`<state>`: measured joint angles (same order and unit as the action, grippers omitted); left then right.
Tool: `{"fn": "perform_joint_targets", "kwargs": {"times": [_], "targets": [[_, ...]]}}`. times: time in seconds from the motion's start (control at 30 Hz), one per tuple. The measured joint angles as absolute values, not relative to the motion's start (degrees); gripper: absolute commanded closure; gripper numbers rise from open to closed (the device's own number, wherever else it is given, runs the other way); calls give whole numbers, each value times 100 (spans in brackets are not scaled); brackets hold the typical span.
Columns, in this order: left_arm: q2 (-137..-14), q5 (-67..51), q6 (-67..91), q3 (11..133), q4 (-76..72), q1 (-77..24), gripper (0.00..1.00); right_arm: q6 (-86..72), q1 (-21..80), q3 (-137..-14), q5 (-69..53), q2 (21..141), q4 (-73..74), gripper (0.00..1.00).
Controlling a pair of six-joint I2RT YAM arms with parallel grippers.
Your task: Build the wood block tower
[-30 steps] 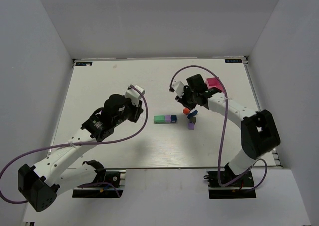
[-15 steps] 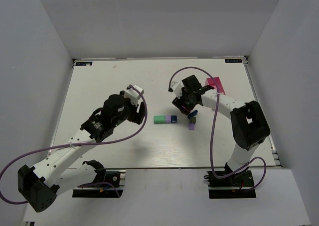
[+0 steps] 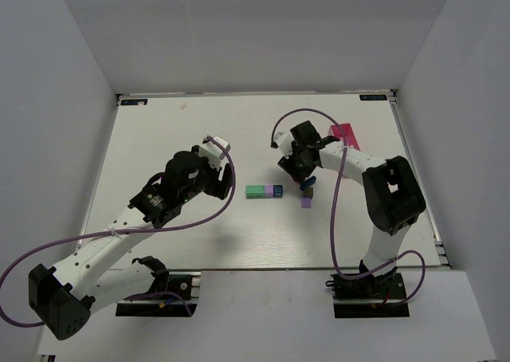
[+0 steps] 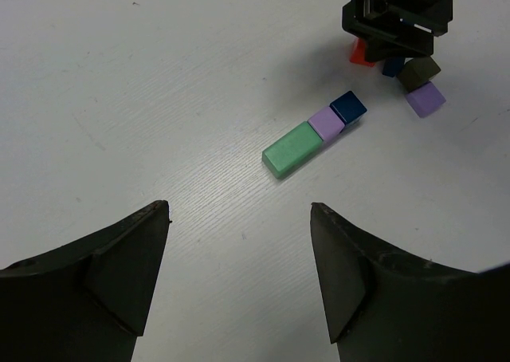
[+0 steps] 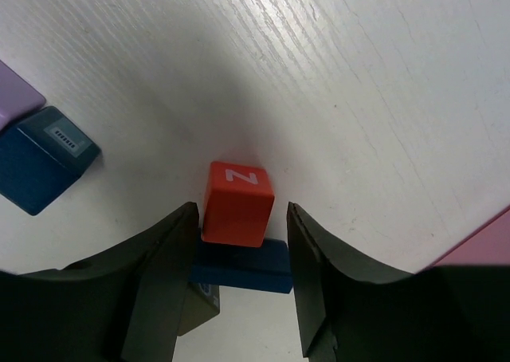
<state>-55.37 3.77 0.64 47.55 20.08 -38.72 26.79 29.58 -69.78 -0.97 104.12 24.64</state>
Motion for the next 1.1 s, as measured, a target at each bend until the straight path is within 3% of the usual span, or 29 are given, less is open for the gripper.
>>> {"fn": "perform_joint_targets", "kwargs": {"times": [0.13,0.3,0.5,0.83,1.1], "targets": [[-5537,366,64,4755,2008,-3872,18,2670,2923,-7011,-97,10490,2543,48],[-5537,364,64,4755,2008,-3872,21,2652,2910,-7037,-110,10551,2606,67],[-5500,362,40,4751,2008,-3872,22,2762,2899,-7052,-246,10523,2641,83],[-5367,272,-19,4751,2005,-3872,25,3800,2939,-7087,-1190,9738,2961,89],[-5162,183,-82,4692,1898,-3872,25,4753,3253,-7579,-1876,9863,3719,92]]}}
